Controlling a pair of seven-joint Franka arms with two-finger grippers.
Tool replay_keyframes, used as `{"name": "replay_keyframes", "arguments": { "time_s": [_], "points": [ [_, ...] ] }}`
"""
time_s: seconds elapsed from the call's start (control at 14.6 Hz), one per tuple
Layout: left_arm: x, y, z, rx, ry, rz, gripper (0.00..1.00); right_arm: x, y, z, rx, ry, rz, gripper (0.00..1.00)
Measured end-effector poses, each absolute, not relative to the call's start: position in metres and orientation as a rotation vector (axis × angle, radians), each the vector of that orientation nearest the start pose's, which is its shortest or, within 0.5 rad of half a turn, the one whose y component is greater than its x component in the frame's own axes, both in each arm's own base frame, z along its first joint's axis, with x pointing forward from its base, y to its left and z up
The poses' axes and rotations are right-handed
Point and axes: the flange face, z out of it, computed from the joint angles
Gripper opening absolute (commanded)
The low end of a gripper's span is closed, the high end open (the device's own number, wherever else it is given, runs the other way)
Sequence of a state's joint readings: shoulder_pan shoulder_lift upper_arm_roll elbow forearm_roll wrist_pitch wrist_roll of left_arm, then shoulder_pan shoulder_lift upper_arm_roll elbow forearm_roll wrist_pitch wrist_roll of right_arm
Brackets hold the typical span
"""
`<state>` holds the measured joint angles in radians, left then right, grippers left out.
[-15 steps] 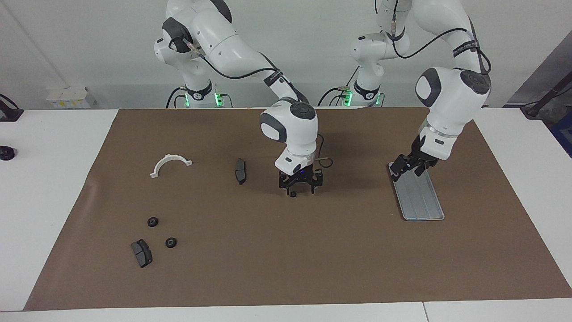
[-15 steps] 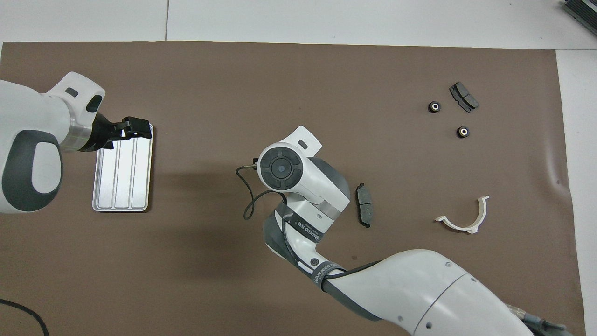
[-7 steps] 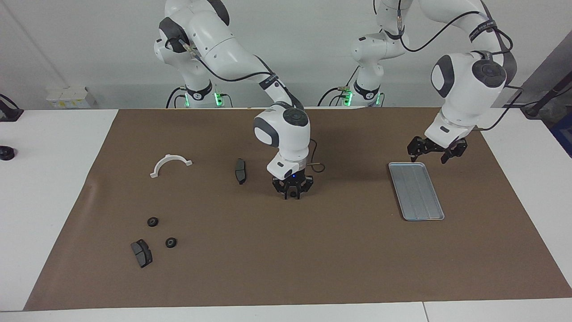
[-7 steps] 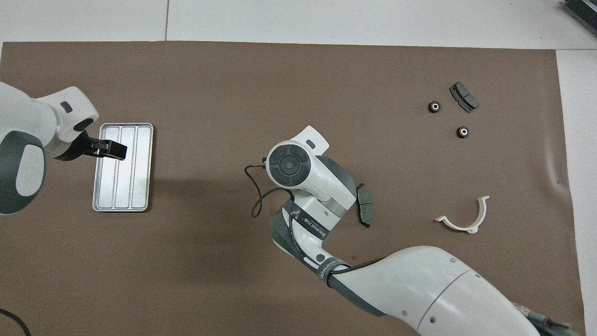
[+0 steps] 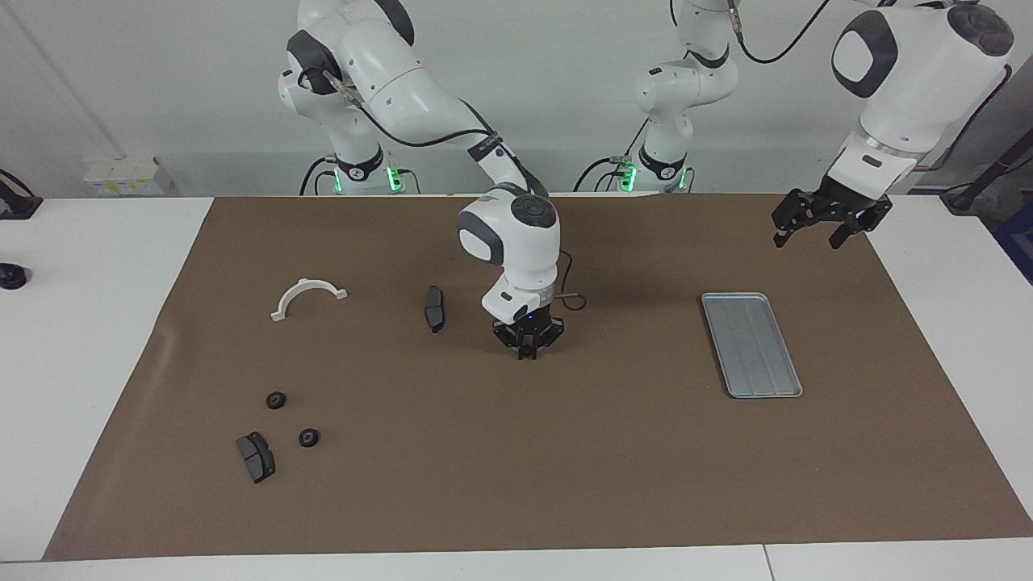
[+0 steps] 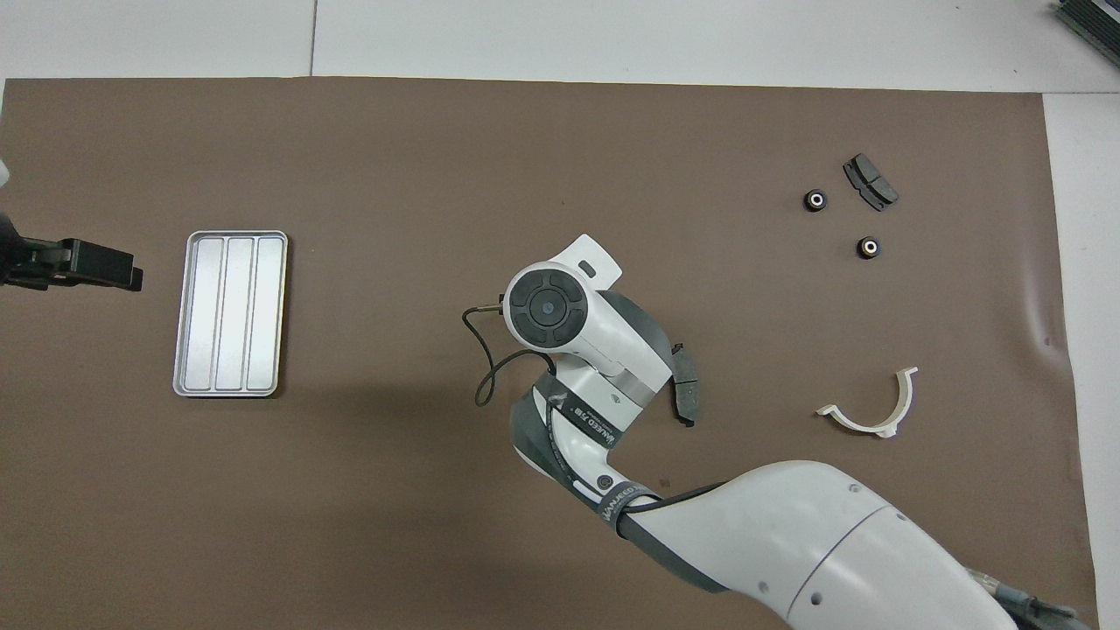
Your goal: Place bearing gear from tray to pile
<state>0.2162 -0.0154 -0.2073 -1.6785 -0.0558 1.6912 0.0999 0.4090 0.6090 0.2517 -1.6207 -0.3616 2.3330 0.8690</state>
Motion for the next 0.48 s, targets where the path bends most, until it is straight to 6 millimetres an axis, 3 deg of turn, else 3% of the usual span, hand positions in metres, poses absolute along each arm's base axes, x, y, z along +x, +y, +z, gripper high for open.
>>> {"name": "replay_keyframes", "arguments": {
  "time_s": [0.14,0.21,0.34,0.48],
  "points": [
    [0.559,-0.007,0.592,-3.191,0.155,-0.047,1.00,0.582,0.397,0.294,-3.133,0.062,-0.313,0.00],
    [0.560,-0.012,0.590,-3.192,0.170,-0.042,1.00,0.595,0.383,0.301,-3.131,0.060,-0.331,0.00],
    [0.560,-0.018,0.589,-3.192,0.200,-0.034,1.00,0.630,0.335,0.317,-3.138,0.036,-0.368,0.00],
    [0.560,-0.019,0.589,-3.191,0.221,-0.033,1.00,0.662,0.275,0.324,-3.164,0.000,-0.374,0.00]
  ]
}}
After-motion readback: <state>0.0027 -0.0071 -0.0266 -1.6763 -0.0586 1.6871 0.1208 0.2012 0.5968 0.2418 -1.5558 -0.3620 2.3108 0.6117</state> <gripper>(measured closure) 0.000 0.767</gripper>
